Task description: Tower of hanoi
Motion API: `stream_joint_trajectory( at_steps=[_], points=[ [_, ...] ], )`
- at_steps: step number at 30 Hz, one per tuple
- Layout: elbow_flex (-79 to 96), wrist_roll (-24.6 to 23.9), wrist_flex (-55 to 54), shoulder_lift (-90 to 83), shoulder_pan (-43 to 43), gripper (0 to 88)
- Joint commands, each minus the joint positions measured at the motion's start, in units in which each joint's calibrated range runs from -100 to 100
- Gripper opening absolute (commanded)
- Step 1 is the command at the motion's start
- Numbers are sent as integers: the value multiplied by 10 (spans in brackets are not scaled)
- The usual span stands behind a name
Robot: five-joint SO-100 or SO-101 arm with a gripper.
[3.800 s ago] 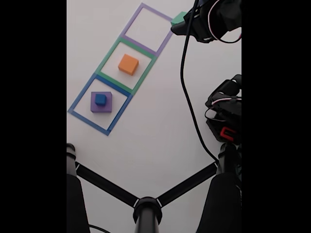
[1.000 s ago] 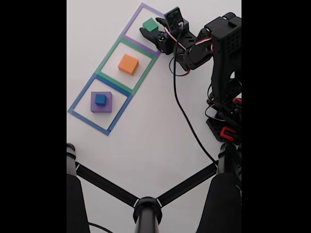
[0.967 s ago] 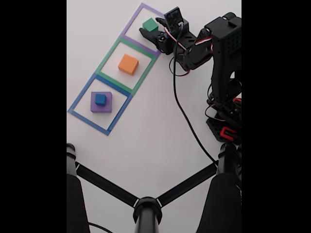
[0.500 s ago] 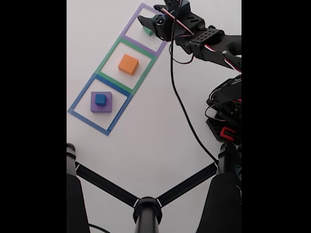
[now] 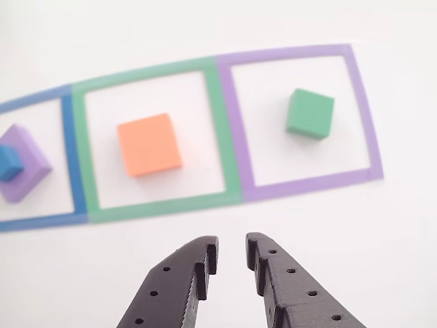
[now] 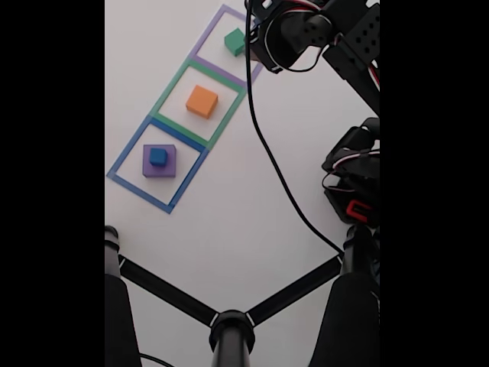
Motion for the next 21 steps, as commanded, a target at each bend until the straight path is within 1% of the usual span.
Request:
stream_joint_trajectory(
  at_steps=[1,5,7,11,15,19,21],
  points=[
    [-119,0,114,-24,-63,0],
    [-131,-4,138,-34,-120,0],
    [-132,-29,136,-37,-145,0],
    [-132,-40,133,-39,-184,0],
    [-131,-42,133,-38,-216,0],
    [-122,-33,133,-38,-240,1],
    [-107,-29,125,-41,-249,20]
  ],
)
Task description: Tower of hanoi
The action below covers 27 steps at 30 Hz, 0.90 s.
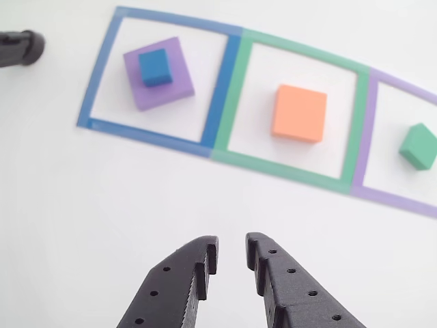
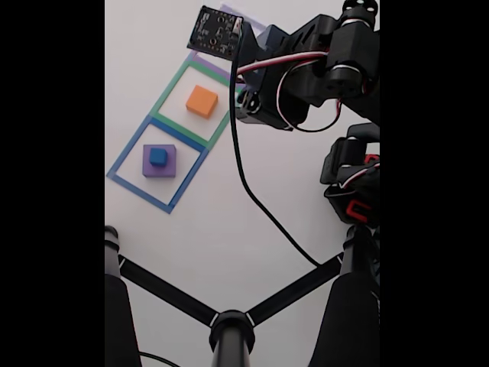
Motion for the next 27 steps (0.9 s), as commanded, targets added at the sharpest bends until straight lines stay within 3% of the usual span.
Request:
stream_joint_trajectory(
  at_steps=[1,5,12,19,27],
  points=[
    [12,8,-18,-23,-23,36],
    [117,35,-104,-52,-27,94],
    [349,35,-326,-123,-13,218],
    [500,35,-540,-126,-13,260],
    [678,35,-878,-69,-15,321]
  ],
)
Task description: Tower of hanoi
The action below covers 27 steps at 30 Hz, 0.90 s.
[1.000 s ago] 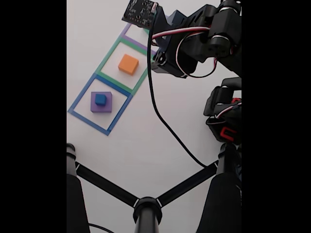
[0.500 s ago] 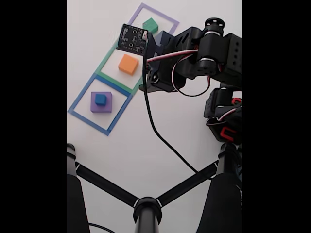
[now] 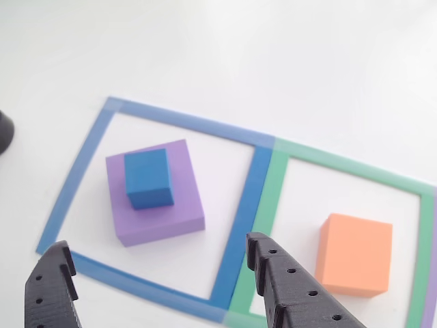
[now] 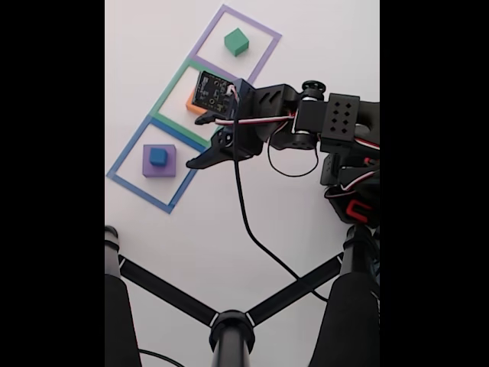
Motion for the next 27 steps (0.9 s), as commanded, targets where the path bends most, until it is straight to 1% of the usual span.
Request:
stream_joint_trajectory(
  at_steps=[1,6,12,16,21,27],
  points=[
    [69,2,-199,31,2,328],
    [135,2,-379,102,-8,340],
    [150,2,-548,235,-8,336],
    [129,2,-640,335,-9,336],
    [84,2,-726,445,-16,336],
    [29,2,-780,536,-25,335]
  ],
)
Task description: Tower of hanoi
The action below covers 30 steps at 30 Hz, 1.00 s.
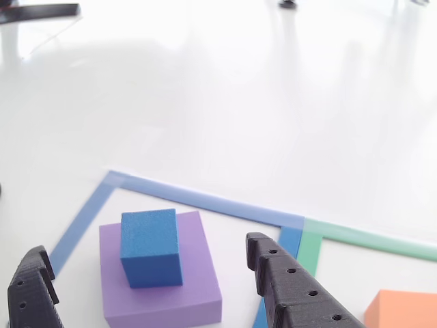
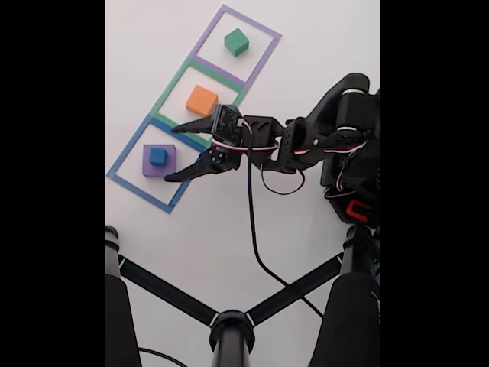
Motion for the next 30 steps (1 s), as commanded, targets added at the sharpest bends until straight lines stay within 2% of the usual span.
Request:
stream_joint_trajectory(
  at_steps=[1,22,30],
  points=[
    [-50,6,-39,36,-9,335],
    [-119,6,-61,134,-27,327],
    [-119,6,-61,138,-34,281]
  ],
)
